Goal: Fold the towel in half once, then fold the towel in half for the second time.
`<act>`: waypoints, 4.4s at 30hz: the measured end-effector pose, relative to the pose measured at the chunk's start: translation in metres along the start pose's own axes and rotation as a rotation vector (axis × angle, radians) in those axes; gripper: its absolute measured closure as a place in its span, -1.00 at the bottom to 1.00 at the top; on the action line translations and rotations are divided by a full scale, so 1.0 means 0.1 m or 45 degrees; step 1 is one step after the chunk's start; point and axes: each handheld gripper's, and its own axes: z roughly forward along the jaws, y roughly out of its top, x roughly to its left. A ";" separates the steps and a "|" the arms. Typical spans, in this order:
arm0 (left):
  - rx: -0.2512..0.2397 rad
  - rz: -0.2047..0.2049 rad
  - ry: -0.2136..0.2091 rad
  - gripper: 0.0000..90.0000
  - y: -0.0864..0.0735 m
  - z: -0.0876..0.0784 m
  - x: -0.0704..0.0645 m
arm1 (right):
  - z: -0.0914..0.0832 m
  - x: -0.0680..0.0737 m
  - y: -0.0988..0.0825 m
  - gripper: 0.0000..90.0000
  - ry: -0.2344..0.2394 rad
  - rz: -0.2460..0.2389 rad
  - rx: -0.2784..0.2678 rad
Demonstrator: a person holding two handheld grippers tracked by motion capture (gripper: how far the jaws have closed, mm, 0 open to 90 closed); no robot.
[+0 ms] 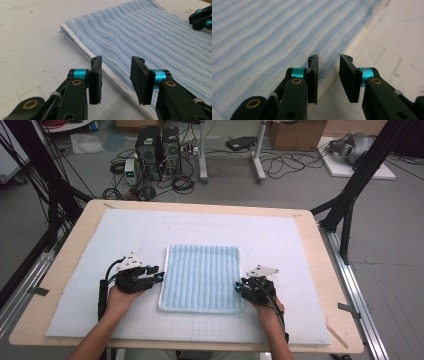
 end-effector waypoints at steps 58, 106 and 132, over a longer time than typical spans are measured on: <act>-0.166 -0.147 0.015 -0.59 0.24 -0.08 0.26 | -0.39 -0.38 -0.15 -0.75 -0.064 0.151 -0.178; 0.180 -0.095 0.093 0.90 0.48 0.98 0.63 | -0.16 -0.36 0.14 -0.75 -0.003 0.126 -0.168; 0.185 -0.184 0.086 0.87 0.46 0.98 0.66 | 0.71 -0.75 0.72 0.08 0.027 0.197 -0.010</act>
